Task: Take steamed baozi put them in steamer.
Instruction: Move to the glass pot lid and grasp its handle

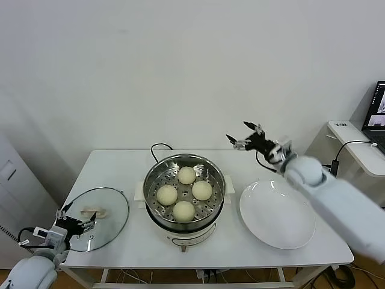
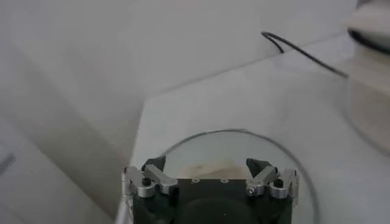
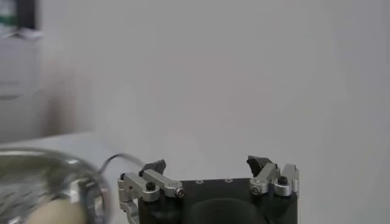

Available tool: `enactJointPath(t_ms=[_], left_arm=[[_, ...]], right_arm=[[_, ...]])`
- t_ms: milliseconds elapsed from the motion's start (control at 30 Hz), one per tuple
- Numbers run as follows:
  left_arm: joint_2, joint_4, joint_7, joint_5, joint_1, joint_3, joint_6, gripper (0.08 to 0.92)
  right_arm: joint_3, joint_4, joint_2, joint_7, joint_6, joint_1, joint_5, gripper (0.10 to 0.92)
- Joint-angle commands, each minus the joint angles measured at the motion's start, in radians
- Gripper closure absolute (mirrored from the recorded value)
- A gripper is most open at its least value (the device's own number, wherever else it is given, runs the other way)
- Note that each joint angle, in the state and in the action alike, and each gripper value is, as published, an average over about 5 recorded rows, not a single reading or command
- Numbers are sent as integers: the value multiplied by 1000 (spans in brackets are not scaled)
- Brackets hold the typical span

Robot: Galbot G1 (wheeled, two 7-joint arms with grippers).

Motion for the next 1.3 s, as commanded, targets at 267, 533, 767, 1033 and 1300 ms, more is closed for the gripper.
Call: enactJointPath(t_ms=[267, 533, 767, 1033, 1300], left_arm=[[-66, 240, 7, 969, -5, -9, -466, 177], [-122, 305, -70, 1209, -17, -33, -502, 177], [-154, 372, -155, 1306, -74, -48, -486, 177], [-187, 416, -203, 1402, -159, -33, -500, 177], [-225, 456, -190, 1494, -232, -19, -465, 177]], right_arm=[[708, 75, 241, 115, 113, -683, -288, 203], [713, 65, 267, 111, 113, -682, -301, 203], [717, 62, 280, 100, 115, -690, -303, 203], [734, 54, 293, 86, 116, -703, -306, 203], [754, 59, 294, 74, 117, -719, -302, 203]])
